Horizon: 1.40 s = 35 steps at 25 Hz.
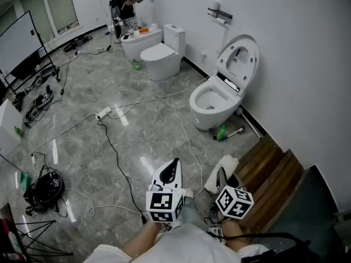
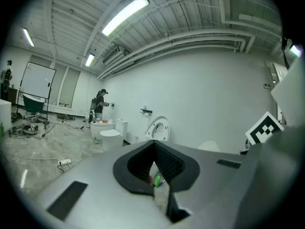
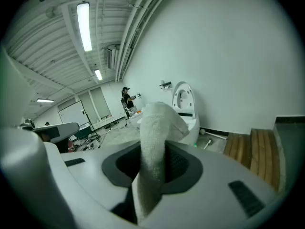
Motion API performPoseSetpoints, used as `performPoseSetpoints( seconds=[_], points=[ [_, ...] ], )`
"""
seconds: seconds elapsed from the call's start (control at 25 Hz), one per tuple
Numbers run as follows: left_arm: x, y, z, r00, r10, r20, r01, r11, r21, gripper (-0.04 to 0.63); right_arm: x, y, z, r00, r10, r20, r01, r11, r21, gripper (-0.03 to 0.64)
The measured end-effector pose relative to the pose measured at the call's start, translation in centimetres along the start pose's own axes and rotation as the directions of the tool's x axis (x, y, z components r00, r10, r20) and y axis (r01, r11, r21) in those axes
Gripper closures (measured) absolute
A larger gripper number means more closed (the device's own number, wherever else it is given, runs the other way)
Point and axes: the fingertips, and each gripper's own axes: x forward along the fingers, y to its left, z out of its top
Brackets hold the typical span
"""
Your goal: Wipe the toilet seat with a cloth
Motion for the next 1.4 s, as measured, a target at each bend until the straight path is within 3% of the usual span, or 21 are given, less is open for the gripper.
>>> performPoseSetpoints(
  seconds=[0.24,0.84,1.24,1.4],
  points=[
    [2.7,0.8,0.6,1.000,0.002,0.012,-0.002,0.999,0.040,0.600,2.8,0.0,1.9,1.000,-0.002,0.010,0.002,1.000,0.015,0.517],
    [12.1,3.6,1.6,1.000,0.001,-0.011,-0.001,1.000,-0.007,0.601,10.2,-3.8,6.5,0.997,-0.069,-0.025,0.070,0.996,0.048,0.517],
    [20.0,3.6,2.2,0.999,-0.032,-0.032,0.032,0.999,-0.001,0.601,16.6,-5.3,11.4,0.997,-0.074,-0.010,0.074,0.996,0.045,0.517],
    [23.4,4.2,2.2,0.999,-0.012,-0.039,0.013,1.000,0.019,0.600,19.3,-6.5,13.0,0.997,-0.074,0.000,0.074,0.996,0.054,0.517]
  ],
)
